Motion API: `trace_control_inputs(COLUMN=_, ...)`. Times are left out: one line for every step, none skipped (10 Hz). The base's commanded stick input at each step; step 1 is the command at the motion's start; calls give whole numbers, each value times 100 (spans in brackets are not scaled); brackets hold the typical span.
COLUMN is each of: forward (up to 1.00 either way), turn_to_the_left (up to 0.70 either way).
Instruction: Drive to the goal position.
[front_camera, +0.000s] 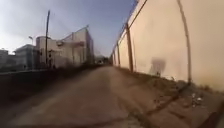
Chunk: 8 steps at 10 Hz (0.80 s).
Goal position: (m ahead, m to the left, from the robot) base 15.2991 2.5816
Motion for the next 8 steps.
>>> trace_control_inputs(forward=100, turn_to_the_left=0)
trace_control_inputs(forward=100, turn_to_the_left=0)
trace_control_inputs(forward=100, turn_to_the_left=0)
trace_control_inputs(forward=100, turn_to_the_left=0)
trace_control_inputs(forward=100, turn_to_the_left=0)
trace_control_inputs(forward=100, turn_to_the_left=0)
trace_control_inputs(forward=100, turn_to_the_left=0)
trace_control_inputs(forward=100, turn_to_the_left=17)
